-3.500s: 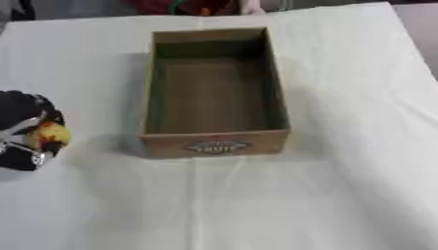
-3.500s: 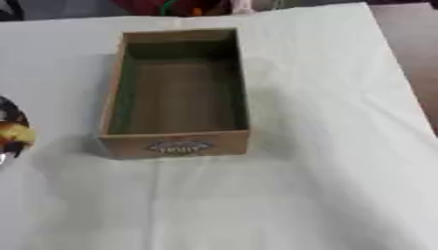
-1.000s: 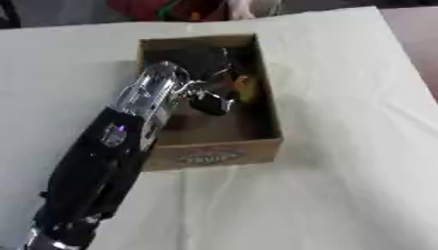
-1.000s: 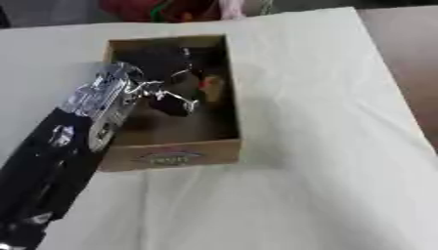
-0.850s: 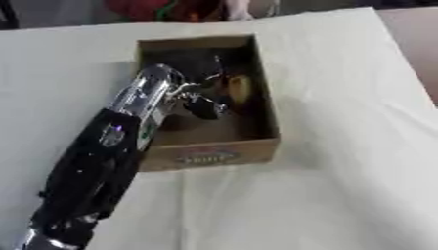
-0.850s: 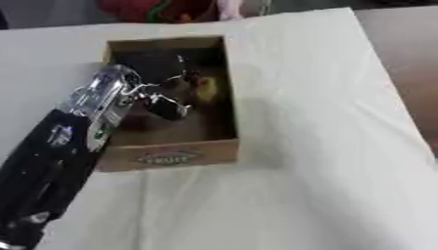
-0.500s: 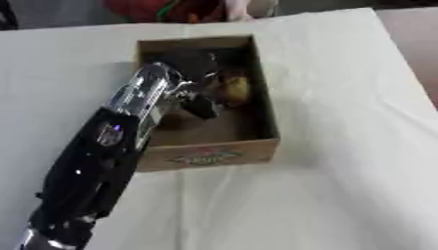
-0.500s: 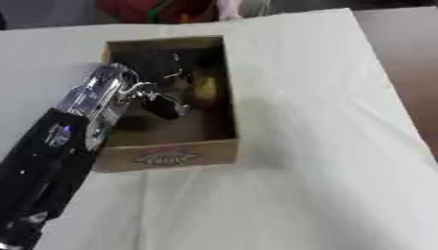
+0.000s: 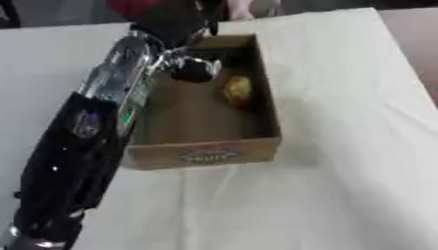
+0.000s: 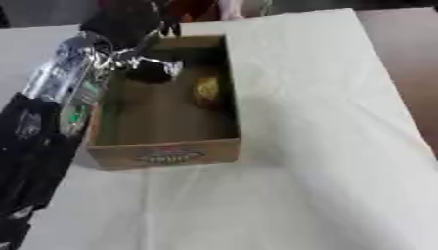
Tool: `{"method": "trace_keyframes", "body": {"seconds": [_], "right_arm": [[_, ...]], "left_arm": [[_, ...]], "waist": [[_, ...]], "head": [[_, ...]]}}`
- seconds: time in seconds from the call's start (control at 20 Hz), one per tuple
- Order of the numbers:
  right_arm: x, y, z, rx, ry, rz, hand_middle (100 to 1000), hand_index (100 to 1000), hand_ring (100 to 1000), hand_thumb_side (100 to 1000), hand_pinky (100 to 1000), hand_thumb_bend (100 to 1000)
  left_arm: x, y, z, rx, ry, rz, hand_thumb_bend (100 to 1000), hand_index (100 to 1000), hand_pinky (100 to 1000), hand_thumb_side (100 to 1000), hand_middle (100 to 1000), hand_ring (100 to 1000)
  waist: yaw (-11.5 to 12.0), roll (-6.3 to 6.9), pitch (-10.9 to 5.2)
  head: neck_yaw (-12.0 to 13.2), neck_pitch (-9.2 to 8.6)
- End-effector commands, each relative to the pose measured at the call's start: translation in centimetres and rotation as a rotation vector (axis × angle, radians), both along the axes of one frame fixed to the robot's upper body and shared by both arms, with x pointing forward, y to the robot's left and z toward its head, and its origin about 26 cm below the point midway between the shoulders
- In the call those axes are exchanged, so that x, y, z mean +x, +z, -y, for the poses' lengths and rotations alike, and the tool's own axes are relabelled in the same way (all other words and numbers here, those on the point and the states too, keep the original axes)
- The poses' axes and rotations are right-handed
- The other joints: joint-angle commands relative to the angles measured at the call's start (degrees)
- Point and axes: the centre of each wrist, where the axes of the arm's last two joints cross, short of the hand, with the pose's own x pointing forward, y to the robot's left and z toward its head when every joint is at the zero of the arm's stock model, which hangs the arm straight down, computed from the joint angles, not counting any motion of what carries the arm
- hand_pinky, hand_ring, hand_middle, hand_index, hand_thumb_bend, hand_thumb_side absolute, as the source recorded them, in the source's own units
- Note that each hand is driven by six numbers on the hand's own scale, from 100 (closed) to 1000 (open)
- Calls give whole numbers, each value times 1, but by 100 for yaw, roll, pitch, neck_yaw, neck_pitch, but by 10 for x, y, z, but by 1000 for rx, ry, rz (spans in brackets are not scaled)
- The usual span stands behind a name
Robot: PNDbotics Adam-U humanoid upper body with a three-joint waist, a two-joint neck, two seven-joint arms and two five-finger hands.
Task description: Pick up objects on the table and place them in the box.
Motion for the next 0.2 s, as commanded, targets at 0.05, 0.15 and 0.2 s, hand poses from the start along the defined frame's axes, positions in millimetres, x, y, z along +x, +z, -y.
{"method": "trace_keyframes", "body": {"seconds": [0.05,0.15,0.2], "right_arm": [[-4,8,4,-17,-24,30,621,804,520,770,589,100],[-5,8,6,-17,-33,29,621,804,520,770,589,100],[-5,7,6,-17,-37,29,621,804,520,770,589,100]], "left_arm": [[-15,26,-28,-153,15,116,100,697,359,604,493,491],[-21,26,-44,-232,31,148,100,694,338,603,480,473],[-24,25,-51,-267,38,161,100,693,333,610,476,469]], "waist": [[48,-37,-176],[112,-41,-196],[139,-42,-203]], "head": [[-102,65],[-174,87],[-210,95]]}}
